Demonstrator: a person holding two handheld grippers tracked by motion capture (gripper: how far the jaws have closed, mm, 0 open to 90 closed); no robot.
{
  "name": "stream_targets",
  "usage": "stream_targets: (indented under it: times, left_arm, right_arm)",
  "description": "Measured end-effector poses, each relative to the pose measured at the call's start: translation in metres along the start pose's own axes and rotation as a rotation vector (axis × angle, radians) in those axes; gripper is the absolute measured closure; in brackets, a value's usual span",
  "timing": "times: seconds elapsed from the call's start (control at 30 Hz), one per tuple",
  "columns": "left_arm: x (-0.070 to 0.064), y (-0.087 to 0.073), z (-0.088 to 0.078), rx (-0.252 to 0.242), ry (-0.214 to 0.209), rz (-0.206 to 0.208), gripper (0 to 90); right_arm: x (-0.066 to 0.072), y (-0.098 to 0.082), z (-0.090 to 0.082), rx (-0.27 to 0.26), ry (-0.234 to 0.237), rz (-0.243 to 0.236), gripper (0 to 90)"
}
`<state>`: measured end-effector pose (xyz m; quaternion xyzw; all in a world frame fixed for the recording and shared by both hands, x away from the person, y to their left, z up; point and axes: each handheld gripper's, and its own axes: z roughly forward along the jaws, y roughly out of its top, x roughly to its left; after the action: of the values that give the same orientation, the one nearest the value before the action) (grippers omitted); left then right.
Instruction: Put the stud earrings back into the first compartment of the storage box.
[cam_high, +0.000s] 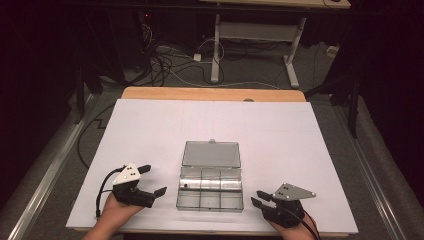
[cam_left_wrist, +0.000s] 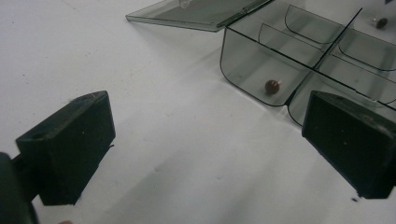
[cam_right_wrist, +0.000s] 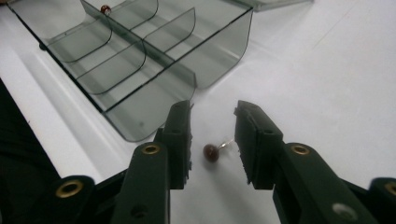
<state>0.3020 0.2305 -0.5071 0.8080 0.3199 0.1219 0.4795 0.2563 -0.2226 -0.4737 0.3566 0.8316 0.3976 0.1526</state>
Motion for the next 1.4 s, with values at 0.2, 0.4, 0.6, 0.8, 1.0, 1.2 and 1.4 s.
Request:
stream_targets:
  times: [0.2, 0.4, 0.6, 0.8, 1.0, 1.2, 1.4]
  left_arm:
    - [0.0, 0.0, 0.0, 0.001, -0.001, 0.0, 2.0]
    - [0.0, 0.0, 0.0, 0.0, 0.001, -0.001, 2.0]
    - [0.0, 0.0, 0.0, 0.001, 0.003, 0.001, 2.0]
    - [0.0, 0.0, 0.0, 0.002, 0.004, 0.001, 2.0]
    - [0.0, 0.0, 0.0, 0.001, 0.005, -0.002, 2.0]
    - [0.0, 0.0, 0.0, 0.002, 0.007, -0.002, 2.0]
    - [-0.001, 0.0, 0.0, 0.003, 0.008, -0.001, 2.0]
  right_arm:
    - [0.001, -0.005, 0.006, 0.033, -0.013, -0.003, 67.3]
    - [0.002, -0.006, 0.012, 0.047, -0.032, -0.009, 66.7]
    - [0.002, -0.007, 0.013, 0.047, -0.042, -0.009, 66.8]
    - [0.003, -0.007, 0.015, 0.051, -0.049, -0.018, 66.8]
    - [0.005, -0.008, 0.016, 0.048, -0.062, -0.034, 67.1]
    - [0.005, -0.008, 0.017, 0.048, -0.07, -0.037, 69.4]
    - [0.006, -0.008, 0.017, 0.05, -0.083, -0.045, 73.7]
